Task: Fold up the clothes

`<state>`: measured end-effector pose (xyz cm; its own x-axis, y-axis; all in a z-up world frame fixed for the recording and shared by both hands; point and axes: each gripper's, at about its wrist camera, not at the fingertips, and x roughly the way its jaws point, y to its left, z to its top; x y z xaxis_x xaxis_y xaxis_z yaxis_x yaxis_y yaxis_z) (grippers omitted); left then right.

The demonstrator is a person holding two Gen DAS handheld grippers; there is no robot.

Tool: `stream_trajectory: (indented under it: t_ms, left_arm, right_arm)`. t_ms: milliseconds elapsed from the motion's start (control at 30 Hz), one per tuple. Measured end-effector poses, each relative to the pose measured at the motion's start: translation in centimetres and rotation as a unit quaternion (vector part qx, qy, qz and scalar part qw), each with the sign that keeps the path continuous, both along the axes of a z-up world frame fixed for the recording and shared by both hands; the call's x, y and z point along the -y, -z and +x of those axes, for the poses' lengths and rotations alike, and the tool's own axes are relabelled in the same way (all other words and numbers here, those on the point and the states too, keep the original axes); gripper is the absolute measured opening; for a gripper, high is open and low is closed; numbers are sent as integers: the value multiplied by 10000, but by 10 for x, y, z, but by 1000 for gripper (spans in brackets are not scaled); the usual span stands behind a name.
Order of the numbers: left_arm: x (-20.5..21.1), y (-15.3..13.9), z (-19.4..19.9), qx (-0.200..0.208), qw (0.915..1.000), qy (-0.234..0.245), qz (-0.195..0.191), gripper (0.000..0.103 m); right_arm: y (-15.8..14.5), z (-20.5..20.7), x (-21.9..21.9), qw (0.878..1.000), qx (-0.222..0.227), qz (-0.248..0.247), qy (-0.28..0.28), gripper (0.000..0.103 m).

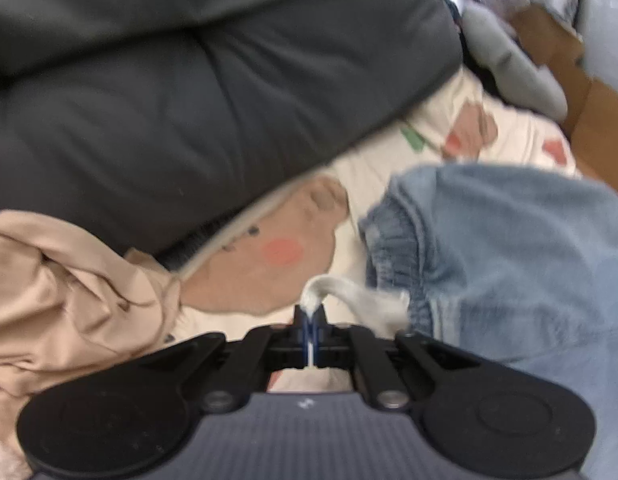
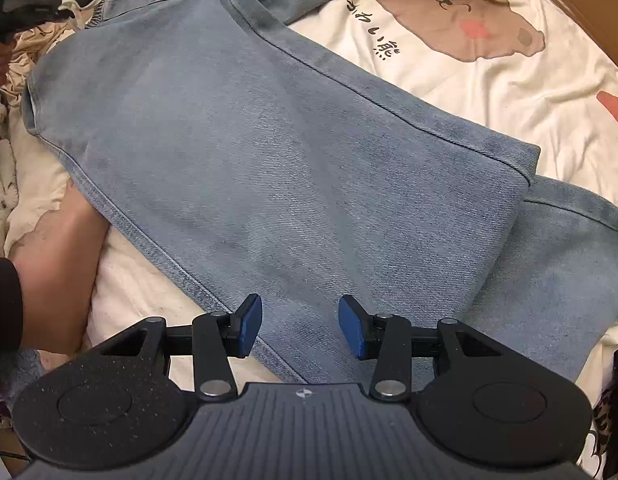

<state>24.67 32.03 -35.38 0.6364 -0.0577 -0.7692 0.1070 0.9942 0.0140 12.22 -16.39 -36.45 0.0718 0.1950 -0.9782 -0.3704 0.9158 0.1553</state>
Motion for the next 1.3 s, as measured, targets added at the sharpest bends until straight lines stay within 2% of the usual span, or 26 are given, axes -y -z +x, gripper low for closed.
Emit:
stream_trajectory:
  t_ms: [267, 400, 533, 600, 667, 733, 833, 1133, 1300]
  left_arm:
    - [11, -49, -15, 450, 9985, 254, -150, 1]
    - [26, -65, -22, 481, 9972, 457, -342, 1]
    - [44, -71, -28, 332, 9947, 711, -671, 1]
    - [54, -70, -31, 238, 9930, 823, -814, 1]
    - [65, -67, -34, 152, 9916, 921, -896, 1]
    - [76, -61, -36, 20, 9906, 981, -953, 1]
    - [91, -54, -39, -129, 9899, 1066, -930, 1]
    - [122, -32, -47, -647, 9856, 965, -1226, 1]
    - [139, -13, -51, -995, 9797, 615, -1628, 2]
  right_arm:
    - [-1, 3, -2, 10000, 53, 18, 0, 49]
    - [-1, 5, -4, 10000, 83, 30, 9, 49]
    - [-2, 9, -10, 9998, 169, 0, -114, 49]
    - [-6, 17, -14, 9991, 403, -35, -143, 49]
    - [-11, 26, -16, 9979, 629, 20, 127, 50]
    - [-13, 31, -18, 9961, 787, 169, 371, 51]
    - [-11, 33, -25, 9946, 938, 169, 411, 51]
    - [-8, 38, -34, 9904, 1182, 348, 621, 51]
    - [-9, 40, -42, 9888, 1254, 382, 719, 52]
